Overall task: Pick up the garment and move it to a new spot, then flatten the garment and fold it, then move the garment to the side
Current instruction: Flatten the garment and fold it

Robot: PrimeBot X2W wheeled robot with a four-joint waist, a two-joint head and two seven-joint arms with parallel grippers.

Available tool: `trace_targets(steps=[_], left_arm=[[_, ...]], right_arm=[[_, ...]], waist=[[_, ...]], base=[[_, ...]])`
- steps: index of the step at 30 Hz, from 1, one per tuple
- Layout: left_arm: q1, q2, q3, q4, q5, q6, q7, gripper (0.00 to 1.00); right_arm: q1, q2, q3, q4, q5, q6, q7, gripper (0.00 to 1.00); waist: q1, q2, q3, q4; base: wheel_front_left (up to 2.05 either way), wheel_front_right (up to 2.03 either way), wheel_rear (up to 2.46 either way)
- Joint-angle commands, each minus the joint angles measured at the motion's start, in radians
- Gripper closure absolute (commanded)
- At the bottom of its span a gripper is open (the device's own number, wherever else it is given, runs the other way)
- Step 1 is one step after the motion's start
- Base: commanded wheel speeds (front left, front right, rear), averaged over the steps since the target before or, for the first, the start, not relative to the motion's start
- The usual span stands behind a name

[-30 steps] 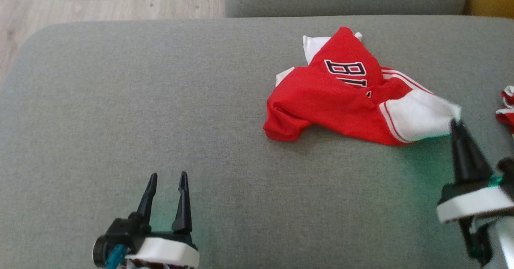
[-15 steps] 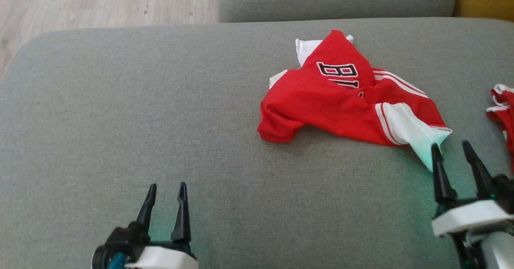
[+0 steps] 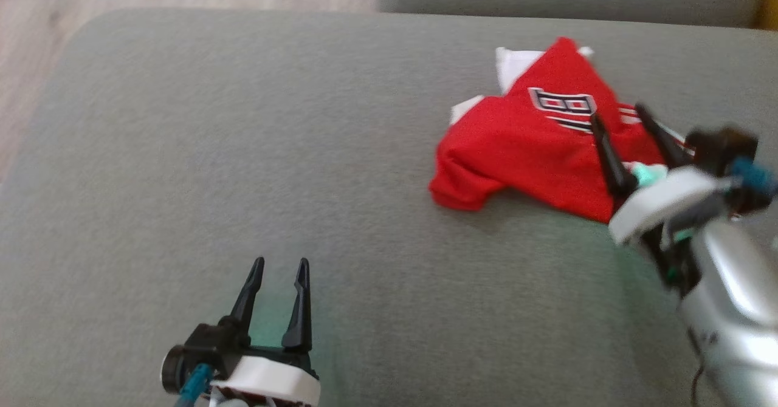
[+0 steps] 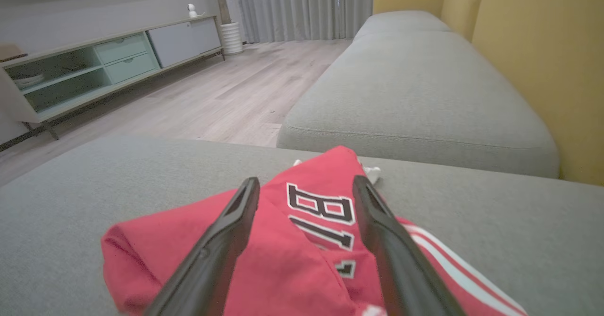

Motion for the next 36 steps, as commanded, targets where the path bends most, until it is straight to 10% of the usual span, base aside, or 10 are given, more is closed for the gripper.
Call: trace_targets(steps=[1,11,25,26,27,29,36], left_arm=[[-0.040,0.005,0.016,-0.023,-0.010,0.008,-0.005,0.00],[-0.034,0.005,-0.015,-0.029,-0.039,0.025,-0.005,0.00],[-0.070,0.005,-0.052,-0.049,-0.060,0.044,-0.005,0.00],[-0.072,0.005,-0.052,-0.049,-0.060,0.045,-0.005,0.00],[-0.074,0.005,-0.052,-0.049,-0.060,0.045,-0.005,0.00],[-0.075,0.005,-0.052,-0.049,-0.060,0.045,-0.005,0.00],[-0.073,0.005,-0.047,-0.048,-0.061,0.042,-0.005,0.00]], right_arm=[[-0.068,-0.030,0.030,-0.007,0.024,-0.001,0.022,0.00],[-0.245,-0.182,0.240,0.101,0.221,-0.001,0.272,0.00],[-0.261,-0.283,0.443,0.138,0.415,-0.001,0.373,0.00],[-0.263,-0.285,0.454,0.135,0.426,-0.001,0.373,0.52],[-0.263,-0.287,0.465,0.130,0.436,-0.001,0.372,0.83],[-0.264,-0.291,0.477,0.124,0.445,-0.001,0.370,1.00],[-0.361,-0.329,0.470,0.118,0.372,-0.001,0.094,1.00]], waist=[[-0.0001,0.0000,0.026,0.054],[-0.0001,0.0000,0.079,0.197],[-0.0001,0.0000,0.120,0.209],[-0.0001,0.0000,0.120,0.207],[-0.0001,0.0000,0.121,0.205],[-0.0001,0.0000,0.120,0.203],[-0.0001,0.0000,0.110,0.195]], base=[[0.00,0.00,0.00],[0.00,0.00,0.00],[0.00,0.00,0.00],[0.00,0.00,0.00],[0.00,0.00,0.00],[0.00,0.00,0.00],[0.00,0.00,0.00]])
